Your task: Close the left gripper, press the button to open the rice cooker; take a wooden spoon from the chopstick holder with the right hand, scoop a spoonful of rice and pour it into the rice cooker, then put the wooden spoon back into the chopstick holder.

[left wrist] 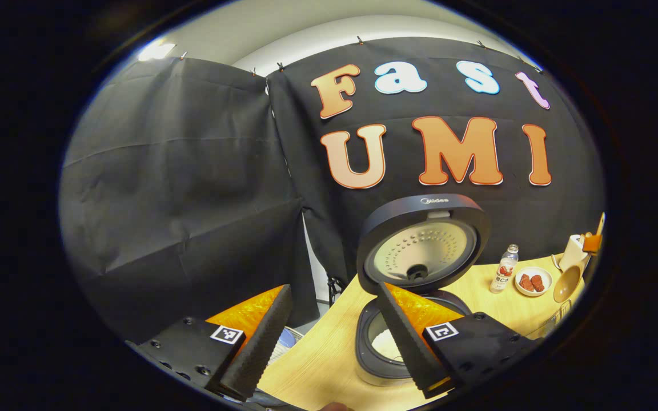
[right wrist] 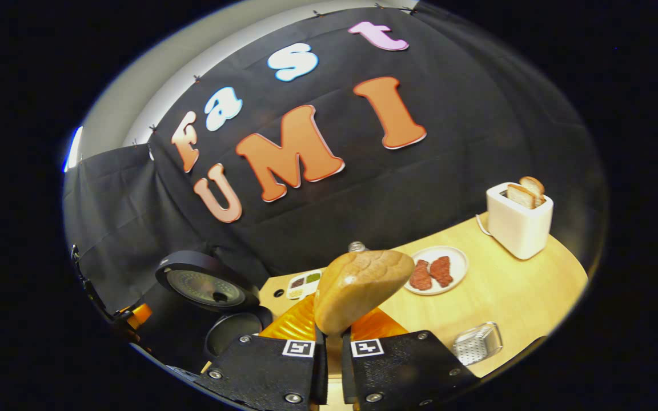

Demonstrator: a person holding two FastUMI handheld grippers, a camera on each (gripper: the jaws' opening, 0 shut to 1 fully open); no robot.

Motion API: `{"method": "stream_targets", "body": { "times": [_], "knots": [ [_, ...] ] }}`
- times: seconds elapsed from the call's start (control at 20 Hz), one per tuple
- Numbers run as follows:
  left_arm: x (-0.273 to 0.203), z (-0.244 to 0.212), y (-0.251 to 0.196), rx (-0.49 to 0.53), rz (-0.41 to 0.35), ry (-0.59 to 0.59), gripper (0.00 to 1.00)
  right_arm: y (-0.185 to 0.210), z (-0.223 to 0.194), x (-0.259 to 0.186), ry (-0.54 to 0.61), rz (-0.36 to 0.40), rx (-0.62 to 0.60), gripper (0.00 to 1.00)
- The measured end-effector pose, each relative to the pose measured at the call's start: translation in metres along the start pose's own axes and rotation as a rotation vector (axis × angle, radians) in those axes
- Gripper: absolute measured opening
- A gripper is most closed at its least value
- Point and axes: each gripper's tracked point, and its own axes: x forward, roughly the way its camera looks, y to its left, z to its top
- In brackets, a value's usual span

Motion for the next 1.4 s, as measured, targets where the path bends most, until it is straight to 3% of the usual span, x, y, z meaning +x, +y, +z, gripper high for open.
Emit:
{"method": "stream_targets", "body": {
  "times": [0.1, 0.15, 0.4, 0.45, 0.75, 0.95, 1.05, 1.2, 1.4],
  "knots": [
    [0.0, 0.009, -0.01, 0.007, -0.004, -0.009, 1.0, -0.034, 0.003, -0.006, 0.01, -0.056, 0.018, 0.1],
    [-0.001, 0.012, -0.013, 0.01, -0.006, -0.013, 0.94, -0.051, 0.0, -0.006, 0.014, -0.084, 0.029, 0.1],
    [-0.006, 0.027, -0.034, 0.0, -0.019, -0.024, 0.93, -0.13, -0.011, -0.022, 0.024, -0.218, 0.033, 0.09],
    [-0.006, 0.029, -0.037, -0.004, -0.019, -0.024, 1.0, -0.139, -0.016, -0.023, 0.034, -0.233, 0.039, 0.09],
    [-0.005, 0.057, -0.06, -0.01, -0.035, -0.039, 1.0, -0.173, -0.043, -0.007, 0.067, -0.262, 0.002, 0.09],
    [0.006, 0.079, -0.079, -0.078, -0.086, -0.019, 1.0, -0.184, -0.068, 0.003, 0.112, -0.262, 0.001, 0.1],
    [0.019, 0.09, -0.09, -0.122, -0.121, 0.018, 0.93, -0.188, -0.075, 0.003, 0.123, -0.268, 0.018, 0.09],
    [0.043, 0.108, -0.106, -0.144, -0.169, 0.068, 0.93, -0.193, -0.084, 0.001, 0.154, -0.27, 0.046, 0.11],
    [0.074, 0.111, -0.115, -0.115, -0.162, 0.159, 0.96, -0.199, -0.102, -0.01, 0.258, -0.291, 0.07, 0.18]
  ]
}}
